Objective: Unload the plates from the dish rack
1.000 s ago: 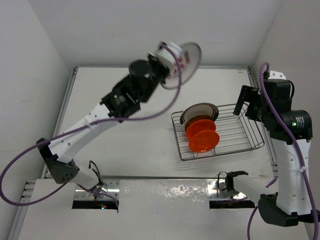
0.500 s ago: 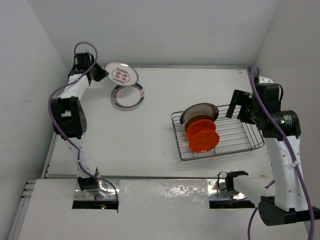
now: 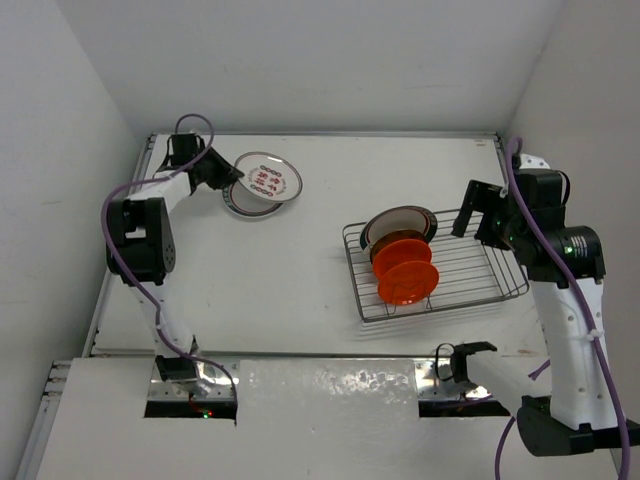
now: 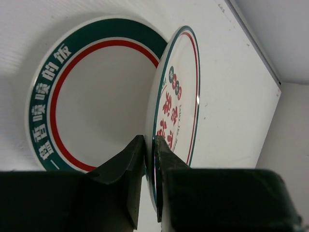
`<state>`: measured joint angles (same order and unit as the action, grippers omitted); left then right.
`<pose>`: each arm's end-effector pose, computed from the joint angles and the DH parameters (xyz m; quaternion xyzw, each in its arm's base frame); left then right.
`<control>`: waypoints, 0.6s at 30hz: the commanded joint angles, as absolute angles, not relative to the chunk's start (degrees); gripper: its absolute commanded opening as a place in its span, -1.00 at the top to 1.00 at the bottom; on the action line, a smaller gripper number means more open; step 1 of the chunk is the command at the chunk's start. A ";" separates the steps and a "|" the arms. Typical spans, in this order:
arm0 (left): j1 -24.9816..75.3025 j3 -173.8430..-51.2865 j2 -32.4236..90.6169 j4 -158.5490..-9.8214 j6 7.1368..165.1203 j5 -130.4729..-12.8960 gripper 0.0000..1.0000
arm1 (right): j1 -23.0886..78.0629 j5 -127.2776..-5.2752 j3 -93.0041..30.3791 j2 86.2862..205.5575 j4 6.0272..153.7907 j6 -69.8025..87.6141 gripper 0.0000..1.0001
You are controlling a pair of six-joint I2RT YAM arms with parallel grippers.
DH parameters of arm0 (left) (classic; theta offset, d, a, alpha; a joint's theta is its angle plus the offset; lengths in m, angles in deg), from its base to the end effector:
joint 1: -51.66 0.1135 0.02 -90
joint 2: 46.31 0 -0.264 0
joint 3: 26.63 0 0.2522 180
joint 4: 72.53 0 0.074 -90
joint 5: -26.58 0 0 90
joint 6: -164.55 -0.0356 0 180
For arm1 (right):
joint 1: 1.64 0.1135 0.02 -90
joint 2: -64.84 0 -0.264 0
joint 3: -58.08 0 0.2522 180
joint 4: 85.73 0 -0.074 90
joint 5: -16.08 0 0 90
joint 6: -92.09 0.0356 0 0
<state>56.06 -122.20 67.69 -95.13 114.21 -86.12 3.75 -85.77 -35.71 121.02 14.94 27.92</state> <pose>0.4470 0.0206 0.2048 -0.2591 0.8577 -0.2938 0.3330 0.1541 0.0072 0.4143 0.2026 0.8858 0.0187 0.4171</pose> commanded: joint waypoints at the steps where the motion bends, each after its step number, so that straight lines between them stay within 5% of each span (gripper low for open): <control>1: 56.85 -121.35 62.68 -91.91 113.05 -85.40 0.77 | 3.90 -85.08 -35.40 121.09 17.31 29.16 -0.98; 7: 57.02 -119.41 60.57 -92.62 112.96 -81.71 0.75 | 3.90 -84.38 -34.78 121.00 17.93 30.21 -0.98; 10: 57.28 -119.15 60.74 -92.44 113.48 -81.53 0.30 | 3.90 -84.11 -34.69 120.83 17.93 30.39 -0.98; 18: 58.16 -118.62 58.47 -94.37 114.80 -75.56 -0.28 | 3.90 -84.11 -33.90 119.86 17.49 30.74 -0.98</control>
<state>57.16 -118.44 63.25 -95.55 114.19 -78.89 3.75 -84.31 -34.59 120.65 15.80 29.69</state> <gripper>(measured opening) 0.619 0.986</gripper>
